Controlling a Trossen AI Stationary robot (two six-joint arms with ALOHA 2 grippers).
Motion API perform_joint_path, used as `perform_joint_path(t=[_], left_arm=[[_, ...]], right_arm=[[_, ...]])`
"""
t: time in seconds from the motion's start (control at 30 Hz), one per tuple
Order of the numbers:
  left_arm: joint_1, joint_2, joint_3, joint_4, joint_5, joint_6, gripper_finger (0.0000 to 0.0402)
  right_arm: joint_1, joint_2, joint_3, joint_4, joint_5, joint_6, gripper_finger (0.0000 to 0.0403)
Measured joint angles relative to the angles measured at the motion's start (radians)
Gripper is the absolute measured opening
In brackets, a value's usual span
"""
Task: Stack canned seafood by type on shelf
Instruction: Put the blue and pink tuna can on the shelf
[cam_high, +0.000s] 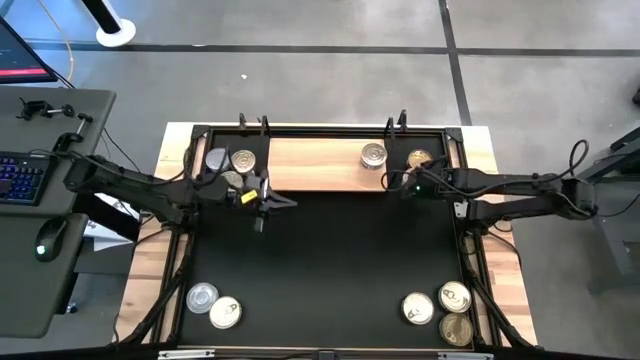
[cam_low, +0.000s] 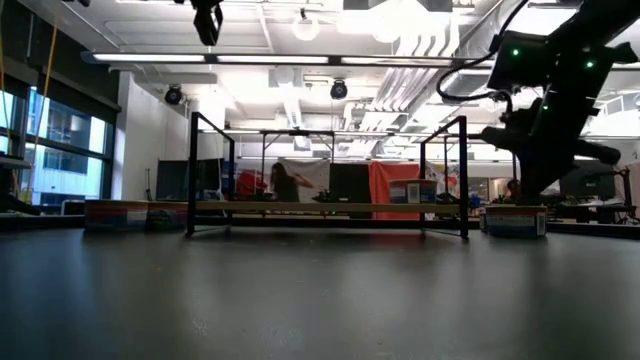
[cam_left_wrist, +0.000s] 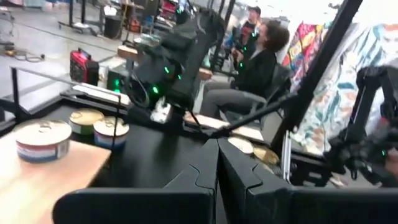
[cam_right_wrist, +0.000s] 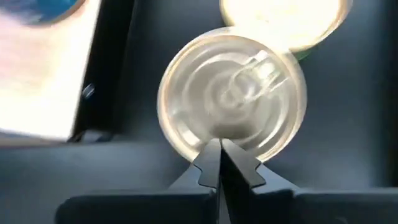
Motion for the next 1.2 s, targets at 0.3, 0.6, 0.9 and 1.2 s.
perform_joint_path(t=[0.3,0.6,0.9,1.2], left_arm=[[-0.038,0.159,0.000,0.128,-0.052,0.035,0.0000],[-0.032,0.194,0.000,0.209,-0.049,0.071,0.0000],[-0.073,0.188,0.001,-0.005,-0.060,0.082,0.0000],[-0.077,0.401,0.001,0.232,0.009,0.045,0.0000]], right_arm=[[-0.081,0.047,-0.023,0.075,-0.051,-0.103,0.0000],[0.070,0.054,-0.029,0.050,-0.167,-0.103,0.0000],[0.413,0.105,-0.032,0.222,-0.298,0.076,0.0000],[0.544,0.465,0.108,0.641,-0.331,0.039,0.0000]])
